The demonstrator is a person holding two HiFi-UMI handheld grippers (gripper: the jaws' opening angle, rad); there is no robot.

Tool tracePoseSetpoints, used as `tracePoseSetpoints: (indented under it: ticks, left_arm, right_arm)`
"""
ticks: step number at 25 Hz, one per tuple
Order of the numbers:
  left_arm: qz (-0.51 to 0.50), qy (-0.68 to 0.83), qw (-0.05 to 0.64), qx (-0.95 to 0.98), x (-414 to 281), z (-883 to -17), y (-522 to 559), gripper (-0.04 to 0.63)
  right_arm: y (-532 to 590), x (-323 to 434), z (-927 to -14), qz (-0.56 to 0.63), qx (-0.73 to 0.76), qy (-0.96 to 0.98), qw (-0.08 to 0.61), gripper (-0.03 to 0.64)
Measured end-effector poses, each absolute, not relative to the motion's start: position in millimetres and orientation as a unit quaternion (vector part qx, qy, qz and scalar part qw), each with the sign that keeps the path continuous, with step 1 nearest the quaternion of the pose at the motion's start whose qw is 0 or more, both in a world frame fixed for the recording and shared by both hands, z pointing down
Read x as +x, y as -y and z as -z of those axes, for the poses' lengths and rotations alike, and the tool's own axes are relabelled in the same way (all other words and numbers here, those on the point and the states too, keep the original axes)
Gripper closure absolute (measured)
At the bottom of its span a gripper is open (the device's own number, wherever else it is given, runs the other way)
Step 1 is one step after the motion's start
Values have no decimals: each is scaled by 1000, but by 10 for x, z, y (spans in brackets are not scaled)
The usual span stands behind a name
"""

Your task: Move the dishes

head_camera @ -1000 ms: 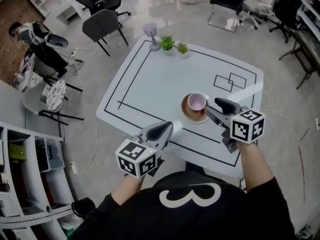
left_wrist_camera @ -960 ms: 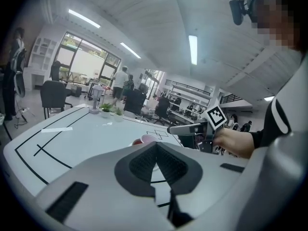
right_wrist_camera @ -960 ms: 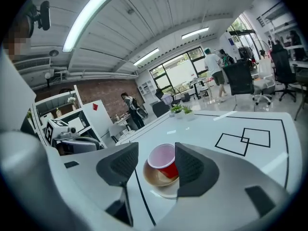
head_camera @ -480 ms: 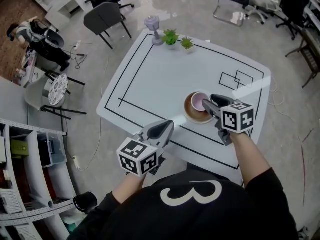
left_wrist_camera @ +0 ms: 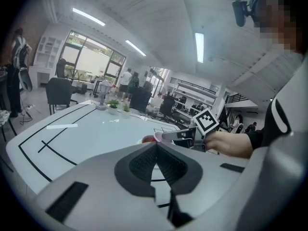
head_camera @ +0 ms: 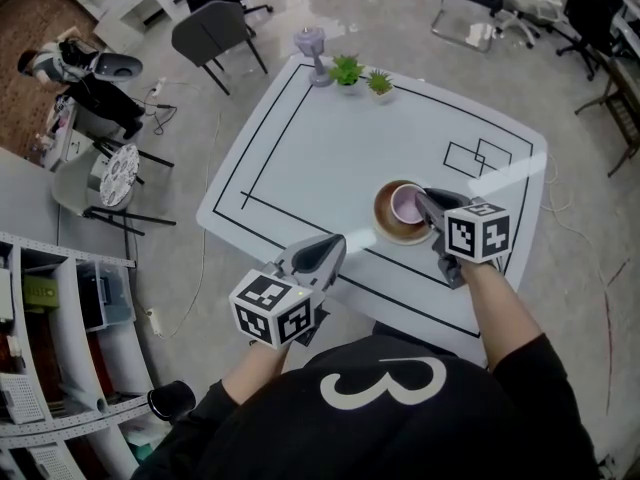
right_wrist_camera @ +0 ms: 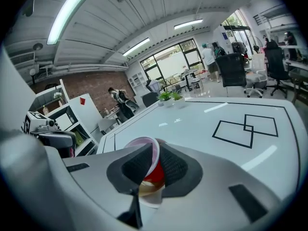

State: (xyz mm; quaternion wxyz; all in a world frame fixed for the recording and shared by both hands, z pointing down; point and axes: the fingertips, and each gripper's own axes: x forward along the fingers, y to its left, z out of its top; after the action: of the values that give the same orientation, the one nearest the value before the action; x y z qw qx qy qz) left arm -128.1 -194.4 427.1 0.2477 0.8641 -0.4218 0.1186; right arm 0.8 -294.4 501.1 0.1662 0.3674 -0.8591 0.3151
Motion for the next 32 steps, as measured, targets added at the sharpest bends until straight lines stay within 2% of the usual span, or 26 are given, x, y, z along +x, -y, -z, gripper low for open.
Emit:
tracePoseSetpoints:
  ticks: [2, 14, 27, 32]
  left_arm:
    - [-117, 423, 247, 864, -1292, -4265, 1949, 594]
    - [-115, 421, 248, 865, -1290, -4266, 1910, 594]
    - [-116, 409, 246, 871, -1123, -4213, 1911, 594]
    - [-113, 399, 244, 877, -996, -4155, 1946, 594]
  right_arm:
    - [2946, 14, -5017, -312, 372, 858, 169, 591]
    - [2906, 3, -4913, -298, 373, 863, 166, 586]
    - [2911, 342, -4198, -256, 396, 876, 98, 583]
    - [2920, 630, -4123, -244, 421, 868, 100, 584]
